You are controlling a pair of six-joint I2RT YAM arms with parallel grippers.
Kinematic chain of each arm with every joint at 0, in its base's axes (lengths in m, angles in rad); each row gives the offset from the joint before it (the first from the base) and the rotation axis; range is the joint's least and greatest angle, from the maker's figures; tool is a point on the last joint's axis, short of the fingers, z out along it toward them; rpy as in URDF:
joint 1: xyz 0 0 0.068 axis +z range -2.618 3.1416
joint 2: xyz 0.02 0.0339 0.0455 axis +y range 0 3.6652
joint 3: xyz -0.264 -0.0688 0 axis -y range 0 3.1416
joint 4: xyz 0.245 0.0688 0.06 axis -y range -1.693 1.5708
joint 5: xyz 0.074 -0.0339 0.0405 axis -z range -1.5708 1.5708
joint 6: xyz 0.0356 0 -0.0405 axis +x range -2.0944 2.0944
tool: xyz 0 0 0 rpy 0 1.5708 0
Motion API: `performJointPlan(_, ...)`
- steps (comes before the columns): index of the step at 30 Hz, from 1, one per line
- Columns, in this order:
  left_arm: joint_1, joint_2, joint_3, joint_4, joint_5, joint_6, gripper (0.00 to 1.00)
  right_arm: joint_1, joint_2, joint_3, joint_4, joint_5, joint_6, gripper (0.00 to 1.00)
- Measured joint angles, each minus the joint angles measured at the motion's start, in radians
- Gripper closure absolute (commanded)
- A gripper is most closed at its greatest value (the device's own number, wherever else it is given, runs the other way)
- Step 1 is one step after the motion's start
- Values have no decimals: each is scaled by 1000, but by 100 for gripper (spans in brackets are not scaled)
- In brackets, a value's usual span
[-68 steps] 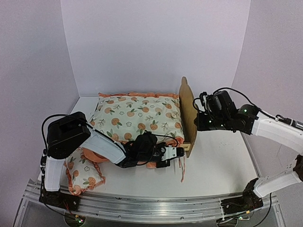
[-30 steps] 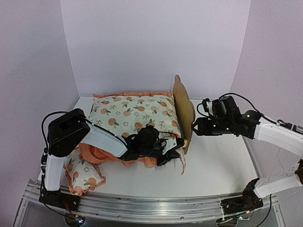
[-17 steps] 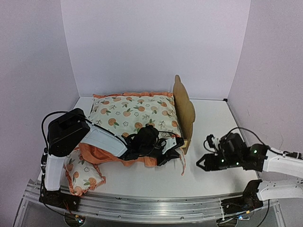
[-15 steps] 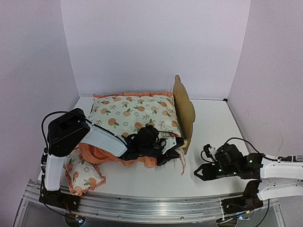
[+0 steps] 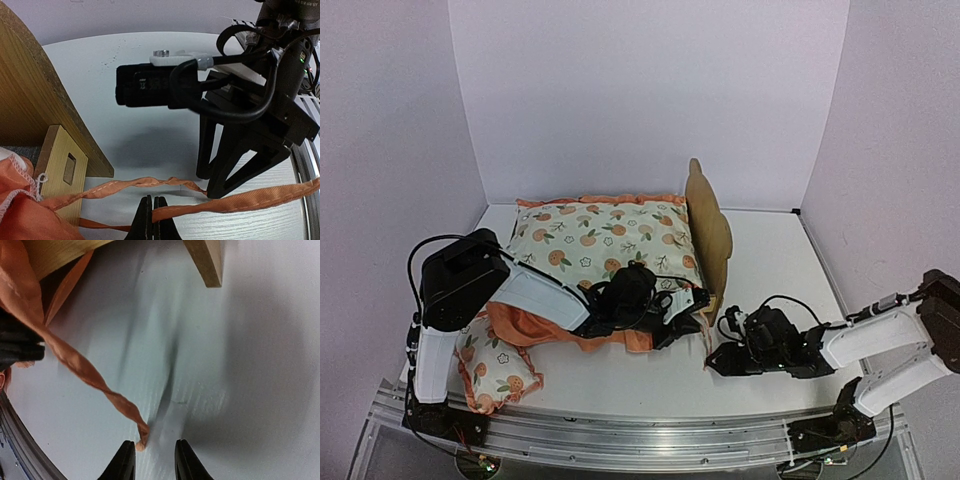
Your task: Set up the pet bed
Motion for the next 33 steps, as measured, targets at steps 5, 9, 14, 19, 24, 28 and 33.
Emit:
performJointPlan(5, 0, 0, 12, -6, 0, 0, 100, 0, 95, 35, 84, -24, 27, 82)
performJointPlan(9, 0, 1, 12, -10, 0, -1, 100, 0, 137, 53, 115, -44, 53, 99)
performJointPlan(14, 0, 2, 13, -14, 0, -10, 100, 0, 198, 101, 119, -144, 83, 100)
performJointPlan(19, 2, 2, 23, -22, 2, -18, 98, -2, 242, 147, 144, -267, 111, 100)
performJointPlan(24, 1, 3, 24, -31, 8, -26, 76, -2, 243, 146, 170, -287, 132, 100)
performJointPlan(28, 1, 3, 25, -81, 19, -20, 52, -2, 243, 146, 188, -292, 141, 100)
performJointPlan(33, 13, -17, 14, -188, 26, -17, 37, -3, 243, 126, 206, -285, 165, 100)
